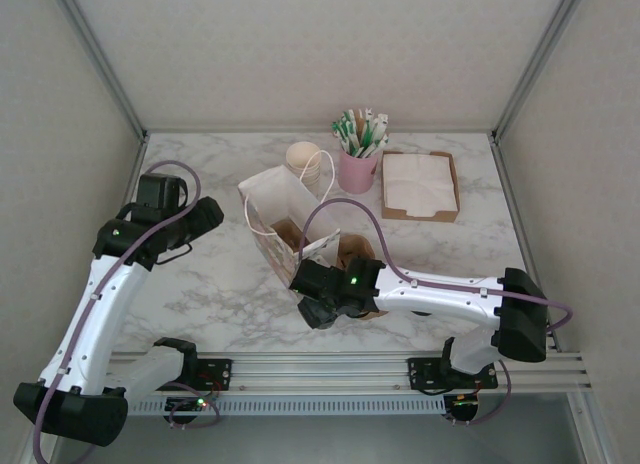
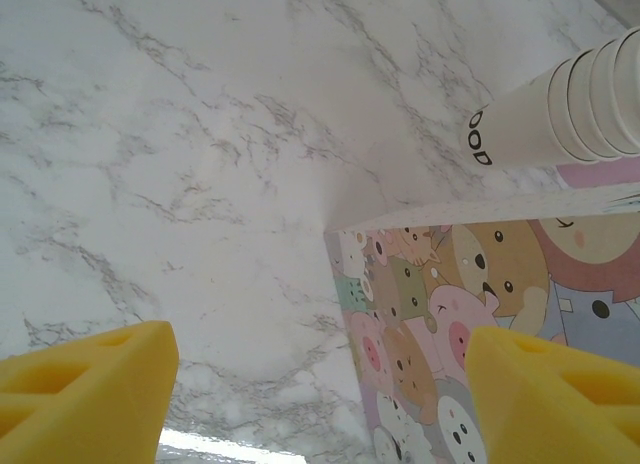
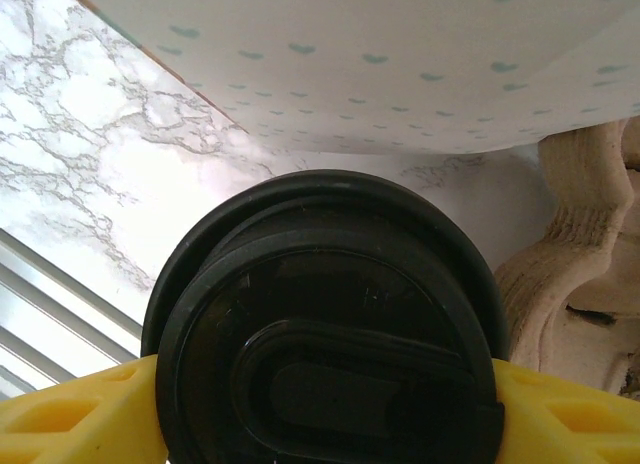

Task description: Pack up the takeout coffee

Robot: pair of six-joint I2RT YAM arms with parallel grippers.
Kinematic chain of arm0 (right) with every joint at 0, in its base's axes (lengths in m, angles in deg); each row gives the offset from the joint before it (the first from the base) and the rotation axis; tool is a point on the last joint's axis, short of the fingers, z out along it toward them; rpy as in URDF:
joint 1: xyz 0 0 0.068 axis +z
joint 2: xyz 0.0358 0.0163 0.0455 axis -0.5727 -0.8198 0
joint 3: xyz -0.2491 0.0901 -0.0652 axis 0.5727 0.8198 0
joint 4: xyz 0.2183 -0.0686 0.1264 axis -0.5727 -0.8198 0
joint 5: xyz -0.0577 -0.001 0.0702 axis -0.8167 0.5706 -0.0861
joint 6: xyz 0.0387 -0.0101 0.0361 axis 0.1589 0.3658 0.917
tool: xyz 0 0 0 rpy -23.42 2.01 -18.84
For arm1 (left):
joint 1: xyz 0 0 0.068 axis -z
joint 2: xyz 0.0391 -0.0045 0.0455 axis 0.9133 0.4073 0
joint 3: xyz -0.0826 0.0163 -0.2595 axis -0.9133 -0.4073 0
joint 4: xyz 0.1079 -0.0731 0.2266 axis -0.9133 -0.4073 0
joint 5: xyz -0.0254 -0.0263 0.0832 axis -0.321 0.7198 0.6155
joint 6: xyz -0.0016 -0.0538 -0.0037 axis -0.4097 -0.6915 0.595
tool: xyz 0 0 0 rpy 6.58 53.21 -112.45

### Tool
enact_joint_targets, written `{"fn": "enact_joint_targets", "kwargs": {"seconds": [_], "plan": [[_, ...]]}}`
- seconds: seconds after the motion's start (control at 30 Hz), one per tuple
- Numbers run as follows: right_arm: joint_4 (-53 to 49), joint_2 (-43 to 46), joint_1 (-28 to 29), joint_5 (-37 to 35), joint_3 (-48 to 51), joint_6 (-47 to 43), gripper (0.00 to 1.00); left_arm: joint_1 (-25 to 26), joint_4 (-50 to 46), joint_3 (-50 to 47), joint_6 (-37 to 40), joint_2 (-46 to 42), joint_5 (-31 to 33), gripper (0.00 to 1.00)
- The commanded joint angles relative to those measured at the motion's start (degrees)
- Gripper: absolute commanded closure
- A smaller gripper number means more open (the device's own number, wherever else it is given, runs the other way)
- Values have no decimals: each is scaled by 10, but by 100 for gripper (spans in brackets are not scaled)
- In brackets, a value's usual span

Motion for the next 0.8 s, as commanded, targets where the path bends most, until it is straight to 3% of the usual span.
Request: {"fn": "enact_joint_targets", "kwargs": {"seconds": [0.0, 0.3, 0.77], "plan": [[-8, -16, 4, -16, 11, 13, 29, -5, 1, -6, -9, -4, -3, 24], [-40, 23, 7, -27, -17, 13, 34, -5, 3, -5, -7, 0, 7, 24], [-173, 126, 23, -13, -172, -12, 35, -7, 24, 36, -7, 71, 78, 25]]}}
